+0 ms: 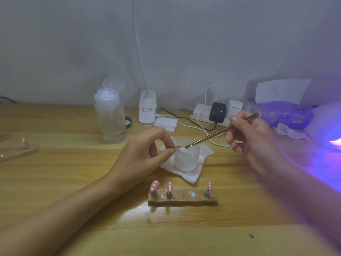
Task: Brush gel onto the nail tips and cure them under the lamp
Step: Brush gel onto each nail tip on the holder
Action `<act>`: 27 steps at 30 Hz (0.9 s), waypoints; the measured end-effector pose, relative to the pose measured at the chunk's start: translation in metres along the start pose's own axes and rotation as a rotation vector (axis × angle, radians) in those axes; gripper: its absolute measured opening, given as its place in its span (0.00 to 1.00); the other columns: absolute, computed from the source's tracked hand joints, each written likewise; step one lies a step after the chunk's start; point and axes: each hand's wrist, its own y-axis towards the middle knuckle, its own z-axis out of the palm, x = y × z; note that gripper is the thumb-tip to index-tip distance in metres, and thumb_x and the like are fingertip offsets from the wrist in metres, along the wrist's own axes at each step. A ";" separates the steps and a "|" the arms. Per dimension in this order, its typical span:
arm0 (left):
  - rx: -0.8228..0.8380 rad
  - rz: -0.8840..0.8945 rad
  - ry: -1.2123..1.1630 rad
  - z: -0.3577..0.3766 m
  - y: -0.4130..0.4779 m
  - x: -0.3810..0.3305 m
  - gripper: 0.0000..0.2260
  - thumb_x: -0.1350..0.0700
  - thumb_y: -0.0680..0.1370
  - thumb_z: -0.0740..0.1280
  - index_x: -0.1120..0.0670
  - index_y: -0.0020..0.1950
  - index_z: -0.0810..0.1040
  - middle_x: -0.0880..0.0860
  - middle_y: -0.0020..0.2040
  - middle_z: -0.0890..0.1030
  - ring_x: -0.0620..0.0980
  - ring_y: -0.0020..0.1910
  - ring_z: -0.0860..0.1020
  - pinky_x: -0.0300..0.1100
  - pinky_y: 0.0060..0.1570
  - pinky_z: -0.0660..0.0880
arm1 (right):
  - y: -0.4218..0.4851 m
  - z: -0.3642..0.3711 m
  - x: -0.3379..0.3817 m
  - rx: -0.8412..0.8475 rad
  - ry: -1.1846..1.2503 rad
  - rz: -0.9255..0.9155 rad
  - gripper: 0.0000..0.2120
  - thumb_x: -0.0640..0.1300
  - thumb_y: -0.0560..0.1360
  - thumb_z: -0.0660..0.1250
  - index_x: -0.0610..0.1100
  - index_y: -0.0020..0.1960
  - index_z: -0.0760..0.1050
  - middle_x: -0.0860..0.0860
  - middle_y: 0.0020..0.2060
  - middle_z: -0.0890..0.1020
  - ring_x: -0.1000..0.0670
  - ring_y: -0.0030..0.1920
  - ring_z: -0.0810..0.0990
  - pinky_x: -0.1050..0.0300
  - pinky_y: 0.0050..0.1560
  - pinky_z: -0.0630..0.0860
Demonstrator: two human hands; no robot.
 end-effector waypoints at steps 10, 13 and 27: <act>-0.005 0.020 -0.002 0.000 0.000 0.002 0.05 0.58 0.76 0.73 0.49 0.44 0.80 0.39 0.45 0.79 0.49 0.29 0.73 0.29 0.32 0.67 | -0.006 0.008 0.007 0.108 -0.260 -0.132 0.12 0.43 0.82 0.63 0.44 0.40 0.68 0.44 0.29 0.82 0.50 0.27 0.76 0.62 0.25 0.71; -0.001 0.023 -0.002 0.000 0.000 0.002 0.05 0.58 0.76 0.73 0.49 0.45 0.80 0.39 0.46 0.79 0.48 0.29 0.73 0.29 0.32 0.67 | -0.010 0.014 0.005 0.189 -0.344 -0.153 0.11 0.44 0.81 0.64 0.44 0.42 0.68 0.43 0.31 0.83 0.49 0.28 0.77 0.63 0.27 0.72; -0.017 0.050 0.016 -0.001 0.001 0.001 0.06 0.57 0.76 0.73 0.47 0.44 0.79 0.39 0.45 0.79 0.49 0.29 0.72 0.29 0.32 0.66 | -0.014 0.003 -0.002 -0.078 0.000 -0.005 0.12 0.43 0.81 0.61 0.46 0.38 0.68 0.45 0.27 0.79 0.52 0.24 0.72 0.64 0.24 0.67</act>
